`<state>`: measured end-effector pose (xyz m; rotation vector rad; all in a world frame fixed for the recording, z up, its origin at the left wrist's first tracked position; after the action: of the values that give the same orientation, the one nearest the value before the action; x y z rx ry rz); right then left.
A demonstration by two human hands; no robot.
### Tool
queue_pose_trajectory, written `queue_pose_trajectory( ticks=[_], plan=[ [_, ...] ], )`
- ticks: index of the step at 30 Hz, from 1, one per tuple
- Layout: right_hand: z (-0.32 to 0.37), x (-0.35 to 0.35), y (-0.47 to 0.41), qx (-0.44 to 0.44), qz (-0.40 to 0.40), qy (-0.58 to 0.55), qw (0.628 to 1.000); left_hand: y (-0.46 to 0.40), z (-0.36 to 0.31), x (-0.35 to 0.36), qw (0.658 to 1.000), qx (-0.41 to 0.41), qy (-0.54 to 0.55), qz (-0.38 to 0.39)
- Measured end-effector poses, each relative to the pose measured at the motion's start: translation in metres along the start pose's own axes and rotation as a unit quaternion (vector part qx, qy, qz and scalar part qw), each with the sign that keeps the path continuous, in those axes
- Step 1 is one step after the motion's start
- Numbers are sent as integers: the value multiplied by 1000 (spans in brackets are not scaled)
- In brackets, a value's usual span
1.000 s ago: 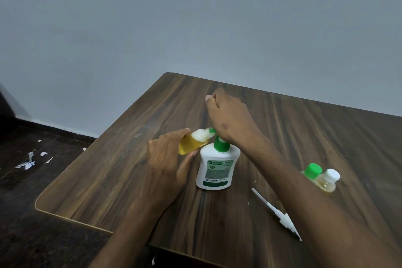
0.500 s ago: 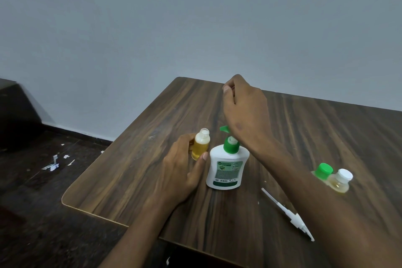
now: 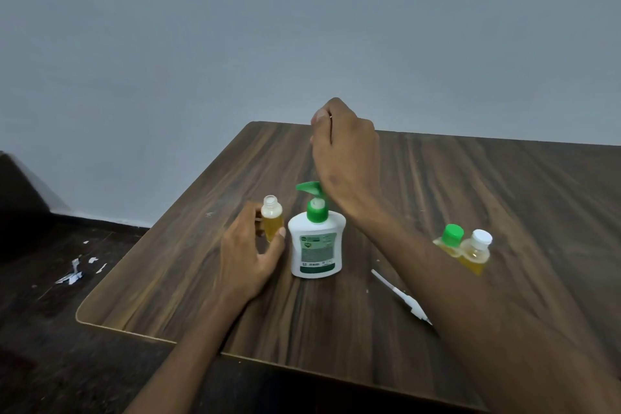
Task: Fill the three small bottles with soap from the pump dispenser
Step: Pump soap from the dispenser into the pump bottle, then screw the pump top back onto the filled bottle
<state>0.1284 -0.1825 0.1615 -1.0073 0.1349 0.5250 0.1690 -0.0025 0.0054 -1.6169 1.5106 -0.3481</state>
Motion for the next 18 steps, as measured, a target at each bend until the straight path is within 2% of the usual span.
queue_pose_trajectory(
  ticks=[6,10,15,18],
  plan=[
    [3,-55,37,-58,-8,-8,998,2,-1,-3,1000,-18,-14,-4],
    [-25,-101,99,-84,45,59,994,0,-3,-13,998,-57,-13,-31],
    [-101,-171,161,11,60,105,993,13,-13,-43,993,-92,-39,-64],
    [-137,-183,188,60,100,144,983,33,-43,-63,993,-70,-36,-89]
  ],
)
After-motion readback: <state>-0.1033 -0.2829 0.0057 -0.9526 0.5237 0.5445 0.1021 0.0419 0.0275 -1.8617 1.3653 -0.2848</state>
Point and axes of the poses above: each hand's wrist, its own y-axis away from the middle knuckle, its own x-axis out of the palm, z = x × y, the point moved 9 cm from there along -y, towards the middle knuckle, and after that the axes turned 8 degrees about -z, right-handed, at the moved point
